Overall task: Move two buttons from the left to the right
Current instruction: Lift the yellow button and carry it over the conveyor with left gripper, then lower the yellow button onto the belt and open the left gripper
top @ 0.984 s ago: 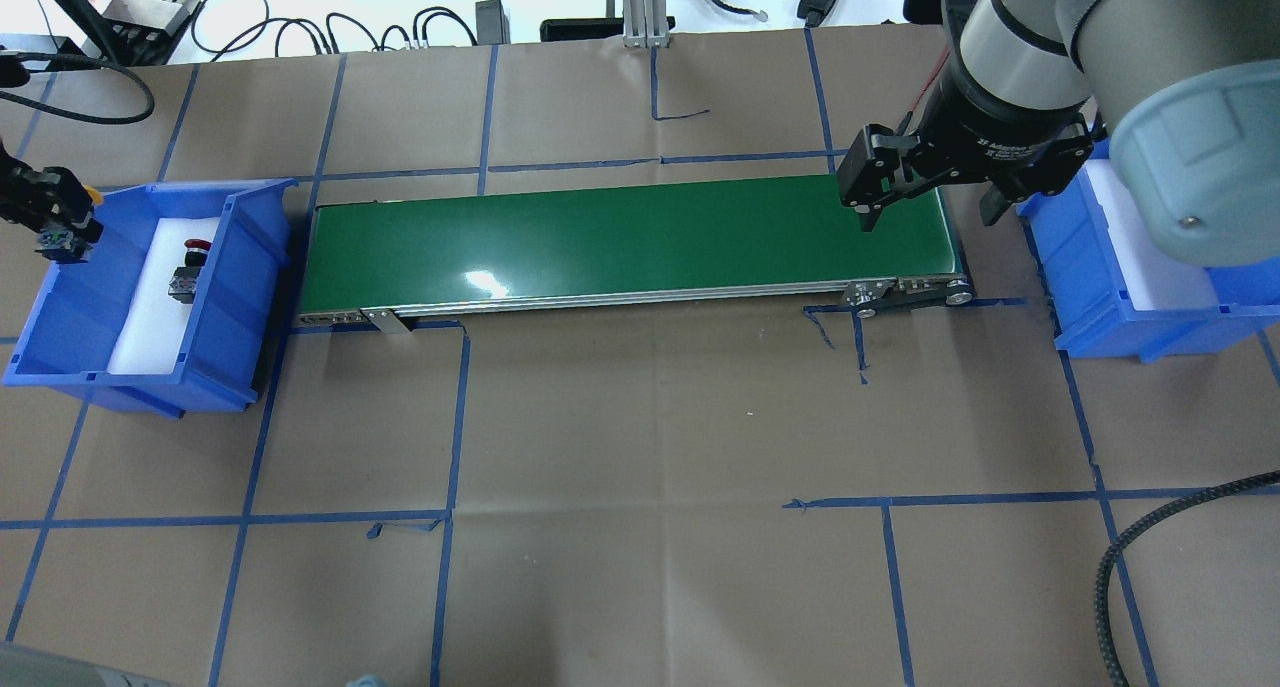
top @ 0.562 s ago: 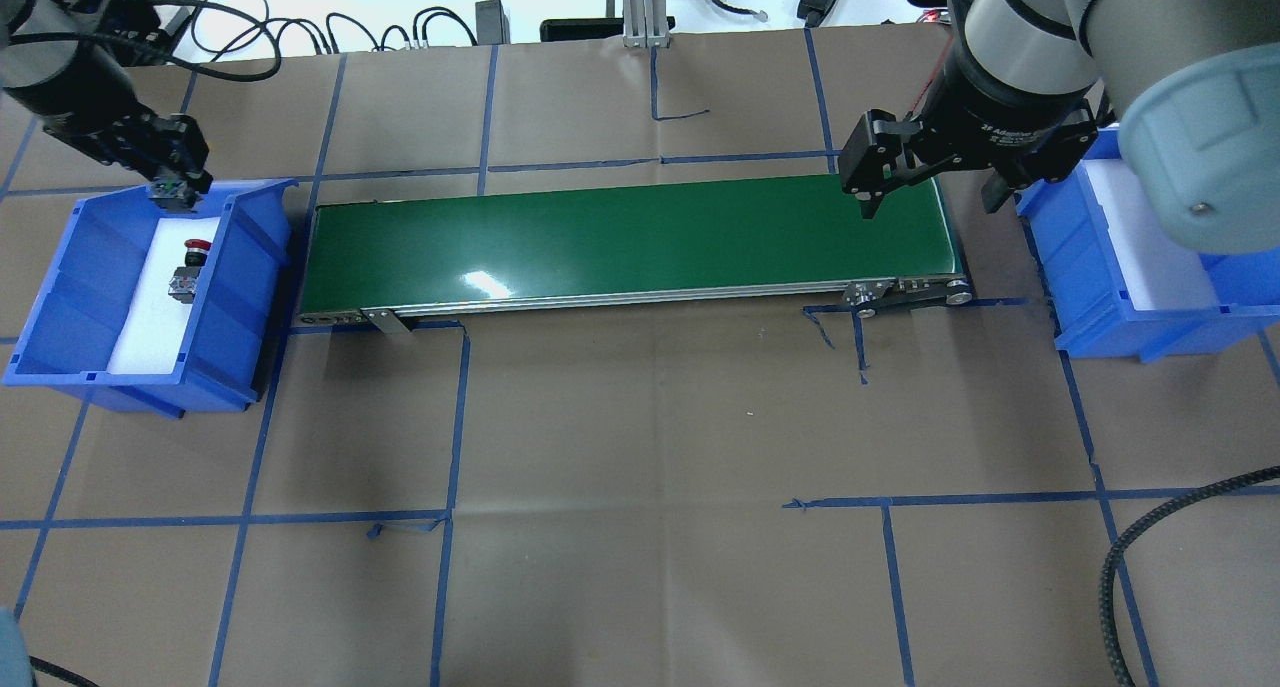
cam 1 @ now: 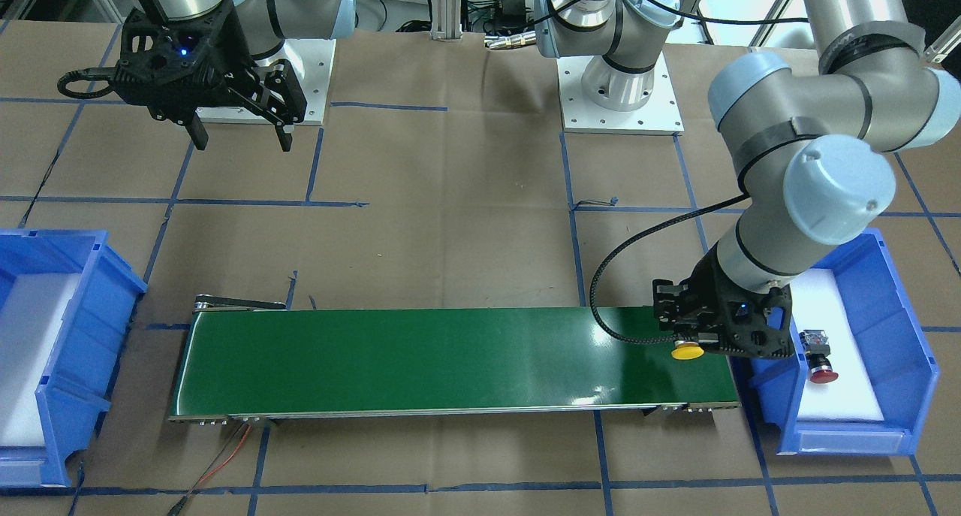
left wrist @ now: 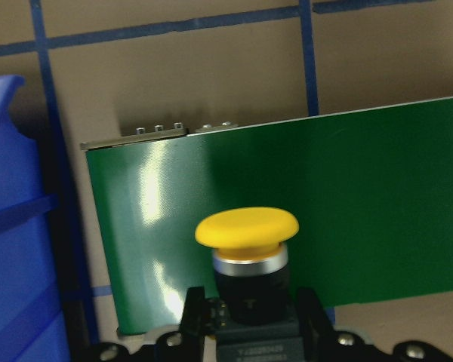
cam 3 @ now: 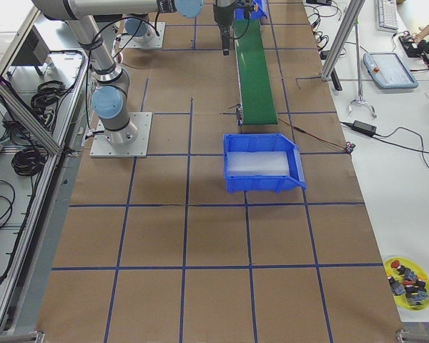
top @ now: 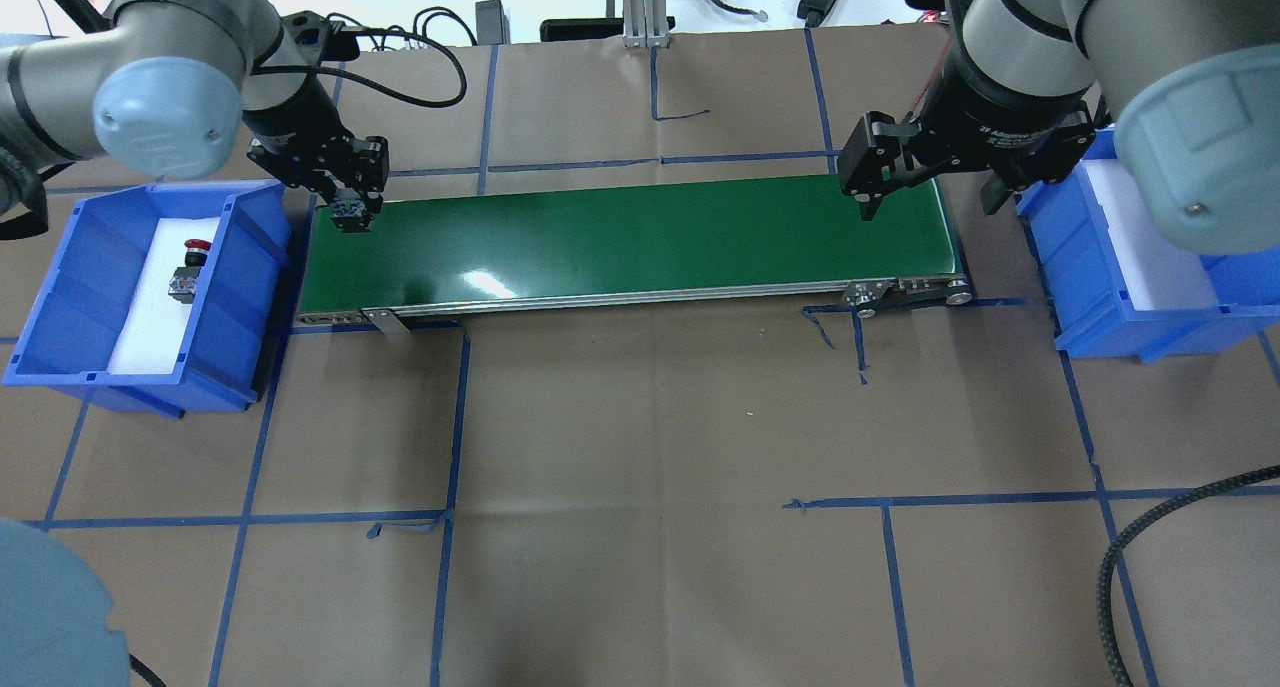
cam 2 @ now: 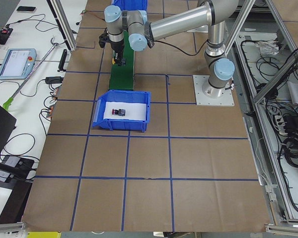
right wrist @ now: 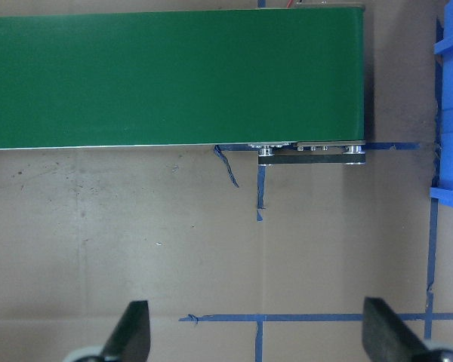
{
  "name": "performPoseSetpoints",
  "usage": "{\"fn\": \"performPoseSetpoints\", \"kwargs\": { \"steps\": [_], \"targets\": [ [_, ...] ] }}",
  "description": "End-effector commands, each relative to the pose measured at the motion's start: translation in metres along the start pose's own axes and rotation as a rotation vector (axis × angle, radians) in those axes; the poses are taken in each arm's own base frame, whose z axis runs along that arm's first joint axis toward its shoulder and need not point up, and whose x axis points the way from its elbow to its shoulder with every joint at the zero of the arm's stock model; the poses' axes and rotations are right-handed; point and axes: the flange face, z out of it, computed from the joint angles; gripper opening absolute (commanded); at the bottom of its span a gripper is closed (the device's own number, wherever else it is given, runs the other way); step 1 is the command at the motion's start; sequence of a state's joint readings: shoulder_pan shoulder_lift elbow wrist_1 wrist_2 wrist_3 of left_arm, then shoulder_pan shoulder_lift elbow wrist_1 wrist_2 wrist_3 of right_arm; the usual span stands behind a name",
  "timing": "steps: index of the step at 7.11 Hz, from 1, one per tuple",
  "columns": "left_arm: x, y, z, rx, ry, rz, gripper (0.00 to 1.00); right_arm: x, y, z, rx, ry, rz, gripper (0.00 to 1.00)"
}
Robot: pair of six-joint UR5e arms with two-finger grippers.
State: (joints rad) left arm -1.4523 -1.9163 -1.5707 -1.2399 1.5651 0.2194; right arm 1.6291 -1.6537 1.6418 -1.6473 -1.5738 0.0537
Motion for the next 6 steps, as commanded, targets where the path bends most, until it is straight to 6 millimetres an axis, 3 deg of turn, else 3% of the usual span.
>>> {"fn": "performPoseSetpoints", "kwargs": {
  "steps": [1,3,4,5,6],
  "targets": [
    [0.01,-0.01,0.057,0.032,-0.007,-0.038,0.05,0.0,0.001,0.003,-0.005,0.0,0.0,1.0],
    [0.012,0.001,0.084,0.042,-0.011,-0.036,0.05,0.0,0.002,0.002,-0.008,0.002,0.0,1.0],
    [0.013,0.005,0.084,0.042,-0.011,-0.036,0.06,0.001,0.003,0.003,-0.015,0.001,0.001,1.0],
    [0.013,0.005,0.081,0.048,-0.012,-0.038,0.23,0.001,0.003,0.002,-0.016,0.001,0.001,1.0],
    [0.013,0.003,0.076,0.062,-0.011,-0.044,0.99,0.001,0.002,0.001,-0.015,0.001,0.001,1.0]
  ]
}}
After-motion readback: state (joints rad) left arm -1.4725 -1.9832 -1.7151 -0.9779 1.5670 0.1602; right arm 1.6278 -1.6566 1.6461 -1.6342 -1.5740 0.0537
